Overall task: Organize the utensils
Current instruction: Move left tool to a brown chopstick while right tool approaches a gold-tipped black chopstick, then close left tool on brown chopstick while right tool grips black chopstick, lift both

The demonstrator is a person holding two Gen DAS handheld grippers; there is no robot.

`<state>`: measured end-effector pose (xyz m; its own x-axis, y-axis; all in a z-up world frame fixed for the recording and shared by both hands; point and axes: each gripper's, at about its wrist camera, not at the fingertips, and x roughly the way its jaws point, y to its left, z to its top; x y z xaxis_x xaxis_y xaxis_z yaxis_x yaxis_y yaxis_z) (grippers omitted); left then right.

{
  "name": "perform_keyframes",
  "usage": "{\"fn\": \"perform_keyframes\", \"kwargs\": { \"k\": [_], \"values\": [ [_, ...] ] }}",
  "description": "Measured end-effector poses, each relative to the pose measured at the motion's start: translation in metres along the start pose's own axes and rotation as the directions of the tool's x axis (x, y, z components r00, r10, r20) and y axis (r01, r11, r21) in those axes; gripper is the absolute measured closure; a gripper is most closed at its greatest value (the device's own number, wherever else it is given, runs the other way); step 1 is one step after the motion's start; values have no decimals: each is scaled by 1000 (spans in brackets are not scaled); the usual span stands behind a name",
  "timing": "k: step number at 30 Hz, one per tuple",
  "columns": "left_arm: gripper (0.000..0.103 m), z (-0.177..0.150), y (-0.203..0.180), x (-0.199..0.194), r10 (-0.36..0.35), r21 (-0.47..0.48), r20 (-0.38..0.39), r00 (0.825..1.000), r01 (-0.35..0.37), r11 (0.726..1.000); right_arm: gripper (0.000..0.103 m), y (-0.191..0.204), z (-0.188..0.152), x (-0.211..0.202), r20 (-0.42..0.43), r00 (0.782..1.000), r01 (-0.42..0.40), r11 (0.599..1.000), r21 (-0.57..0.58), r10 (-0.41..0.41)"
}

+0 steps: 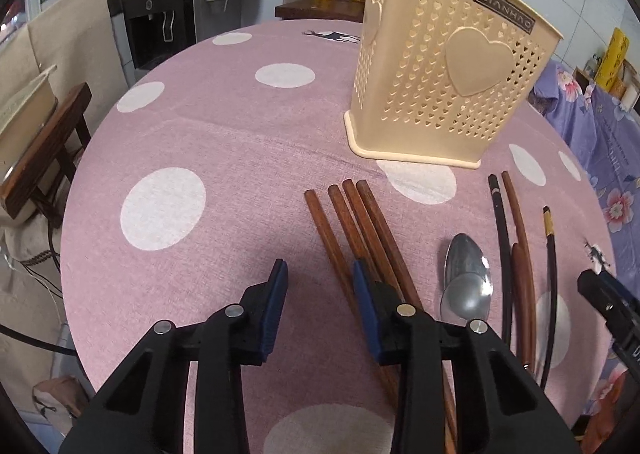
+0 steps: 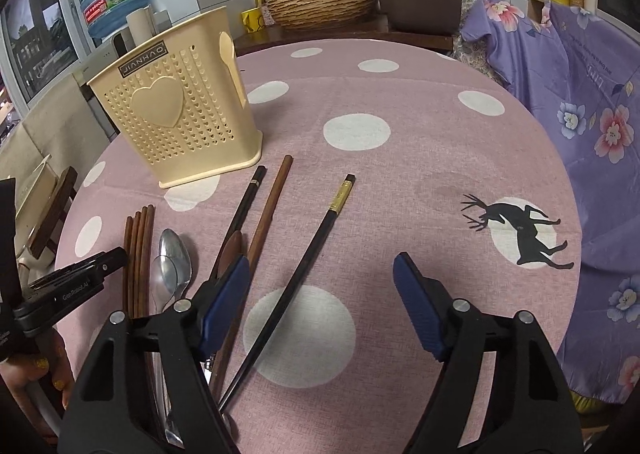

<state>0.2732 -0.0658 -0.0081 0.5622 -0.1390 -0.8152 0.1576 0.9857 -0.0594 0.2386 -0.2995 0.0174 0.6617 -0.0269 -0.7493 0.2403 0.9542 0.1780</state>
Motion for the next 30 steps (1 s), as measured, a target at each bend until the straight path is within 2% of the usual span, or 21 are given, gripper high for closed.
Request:
{"fn": "perform_keyframes", "kwargs": {
  "k": [4,8,10,17,22,30],
  "values": [
    [71,-5,10,-8,20,13,1,1000,-20,1000,28,-7,2,2,-9,1000,21,1000,4,-21],
    [71,2,20,-5,9,-24,-18,1000,-9,1000,28,-11,8,12,-45,999,-5,999,52,7],
    [71,7,18,-1,6,-28,-23,1000,-7,1000,32,-9,14,19,-63,998,-9,998,64,13],
    [71,8,4,4,7,-7,-36,999,-8,1000,56,-2,29,48,-147,989,25,994,111,-8],
    [72,10,3,7,17,-4,-38,999,-17,1000,66,6,34,60,-176,982,79,993,86,-63],
    [90,16,5,13,52,-6,-28,998,-53,999,87,3,46,70,-165,979,139,986,88,-123]
  ]
}}
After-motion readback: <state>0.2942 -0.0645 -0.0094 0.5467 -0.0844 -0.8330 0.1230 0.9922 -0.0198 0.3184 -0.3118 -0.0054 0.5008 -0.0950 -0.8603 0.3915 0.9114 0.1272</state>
